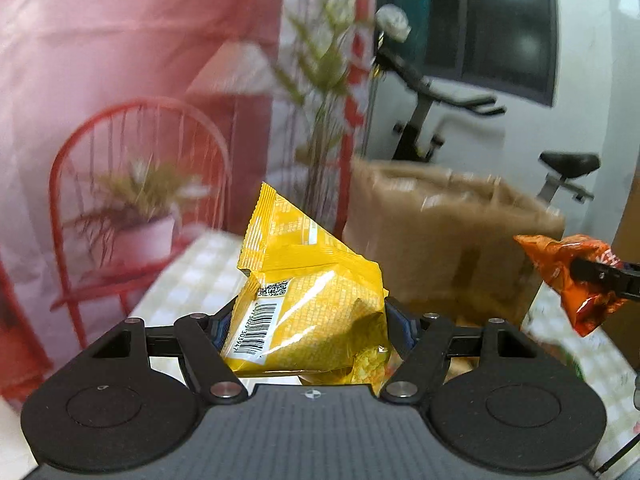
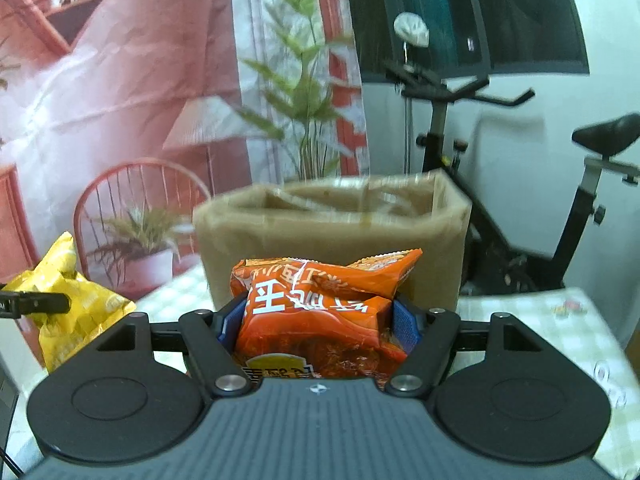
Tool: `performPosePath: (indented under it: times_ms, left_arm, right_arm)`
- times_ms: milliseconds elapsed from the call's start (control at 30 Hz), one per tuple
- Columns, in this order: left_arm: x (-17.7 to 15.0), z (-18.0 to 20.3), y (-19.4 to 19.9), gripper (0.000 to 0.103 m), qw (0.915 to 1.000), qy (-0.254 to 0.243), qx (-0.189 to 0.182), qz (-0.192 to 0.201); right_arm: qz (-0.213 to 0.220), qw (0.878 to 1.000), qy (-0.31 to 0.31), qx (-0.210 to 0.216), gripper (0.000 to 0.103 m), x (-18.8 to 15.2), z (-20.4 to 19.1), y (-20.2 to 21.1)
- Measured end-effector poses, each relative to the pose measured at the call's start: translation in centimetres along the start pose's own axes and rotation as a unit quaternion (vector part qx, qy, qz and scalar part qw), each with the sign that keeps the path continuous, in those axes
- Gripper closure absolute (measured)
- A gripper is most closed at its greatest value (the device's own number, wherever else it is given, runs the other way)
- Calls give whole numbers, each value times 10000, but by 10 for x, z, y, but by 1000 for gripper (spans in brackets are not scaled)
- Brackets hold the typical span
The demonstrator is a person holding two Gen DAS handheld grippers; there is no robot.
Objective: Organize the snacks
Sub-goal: 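Carry both bags over the box and open both tools to drop them in, then move both tools back down to the snack pile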
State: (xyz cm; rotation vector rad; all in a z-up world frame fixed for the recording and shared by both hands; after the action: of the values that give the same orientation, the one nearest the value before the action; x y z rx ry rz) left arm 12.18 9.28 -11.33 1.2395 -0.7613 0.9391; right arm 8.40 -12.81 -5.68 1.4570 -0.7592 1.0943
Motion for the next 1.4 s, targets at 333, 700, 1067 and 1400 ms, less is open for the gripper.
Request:
performPosePath:
  times_ms: [333, 700, 1067, 1400]
  left_arm:
    - [92, 84, -36, 29, 9943, -399, -570, 809]
    - [127, 163, -149, 28, 9937, -516, -906, 402]
    - [111, 150, -188, 17, 9957, -674, -626, -116]
    - [105, 79, -122, 18, 9965, -297, -730, -279]
  right_arm:
    - [519, 9974, 388, -320, 30, 81, 43, -27]
    - [239, 9957, 638, -635, 29, 101, 86, -118]
    - [-115, 9990, 247, -365, 8, 85, 90, -145]
    - [48, 9988, -478, -109, 8, 78, 78, -86]
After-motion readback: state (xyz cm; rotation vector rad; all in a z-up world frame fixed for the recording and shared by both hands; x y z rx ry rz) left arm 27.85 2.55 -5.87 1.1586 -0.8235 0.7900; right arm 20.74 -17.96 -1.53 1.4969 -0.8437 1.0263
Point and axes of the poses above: each gripper's, at about its wrist camera, not at the fingertips, and y roughly against the way its jaws point, z to its right, x to its top, the point moved 10 cm from there along -y, roughly the way its jaws point, and after that the axes turned 9 degrees about y, right-handed, at the moved point
